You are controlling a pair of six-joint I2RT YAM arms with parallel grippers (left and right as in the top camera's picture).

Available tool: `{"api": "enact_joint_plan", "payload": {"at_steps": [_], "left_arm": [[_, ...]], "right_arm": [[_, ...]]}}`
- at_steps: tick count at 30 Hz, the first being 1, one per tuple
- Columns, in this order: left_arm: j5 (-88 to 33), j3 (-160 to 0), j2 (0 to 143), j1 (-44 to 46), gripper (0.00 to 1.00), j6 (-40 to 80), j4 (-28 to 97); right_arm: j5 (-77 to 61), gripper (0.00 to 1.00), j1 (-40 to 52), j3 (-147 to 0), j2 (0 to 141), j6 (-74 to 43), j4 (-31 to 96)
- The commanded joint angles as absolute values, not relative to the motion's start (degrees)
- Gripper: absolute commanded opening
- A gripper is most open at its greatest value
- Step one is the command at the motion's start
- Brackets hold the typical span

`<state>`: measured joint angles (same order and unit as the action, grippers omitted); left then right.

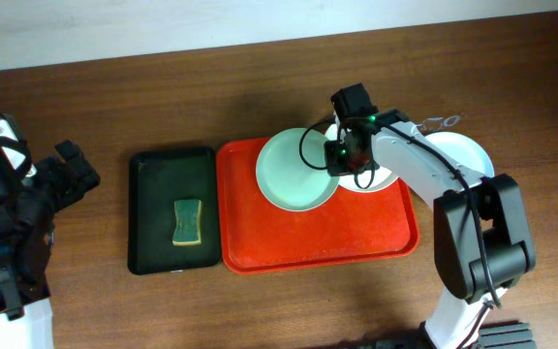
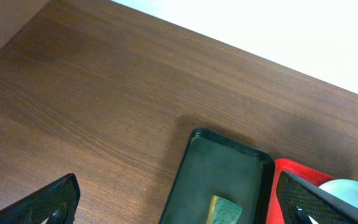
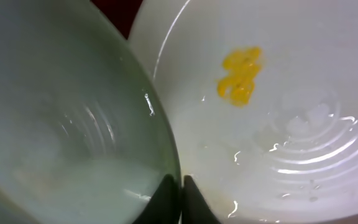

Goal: Clean dirty plates on tray and stack at the side
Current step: 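Carry the white plate right and lower it onto the light-blue plate, then open the right gripper and withdraw it to the right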

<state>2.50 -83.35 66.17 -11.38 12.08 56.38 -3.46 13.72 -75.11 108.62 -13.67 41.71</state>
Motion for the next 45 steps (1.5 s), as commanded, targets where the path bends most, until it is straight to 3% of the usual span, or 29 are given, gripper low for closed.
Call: {"api": "enact_joint_plan", "payload": {"at_steps": [1, 5, 16, 19, 24, 28, 32, 38, 45], "left_arm": [[2.33, -83.72, 66.04, -11.51, 0.99, 12.80, 56.29], [2.33, -83.72, 66.02, -11.51, 0.99, 12.80, 56.29], [2.33, -83.72, 66.04, -11.51, 0.99, 12.78, 56.29], [2.33, -83.72, 66.04, -11.51, 0.99, 12.80, 56.29], [2.33, -83.72, 66.04, -11.51, 0.99, 12.80, 56.29], [2.33, -83.72, 66.02, -11.51, 0.99, 12.80, 56.29], [2.33, -83.72, 66.04, -11.51, 0.99, 12.80, 56.29], [2.33, -83.72, 66.04, -11.51, 0.99, 12.80, 56.29], [2.35, -83.72, 66.04, -11.51, 0.99, 12.80, 56.29]], "right_arm": [[-6.33, 0.04, 13.96, -75.37, 108.53, -13.91, 41.54], [-13.23, 0.04, 13.87, -76.01, 104.16, -13.96, 41.78], [-16.43, 0.04, 10.94, -76.01, 88.62, -14.41, 47.16], [-18.96, 0.04, 3.22, -76.01, 87.44, -14.39, 48.71], [-25.96, 0.04, -18.59, -75.99, 87.46, -14.39, 54.65], [-25.32, 0.04, -39.59, -75.99, 87.90, -14.39, 58.52], [-17.26, 0.04, -48.88, -74.52, 89.01, -14.90, 60.93], [-14.37, 0.04, -49.12, -63.13, 89.41, -19.18, 48.69], [-14.22, 0.04, -45.45, -60.53, 89.43, -20.40, 44.73]]}}
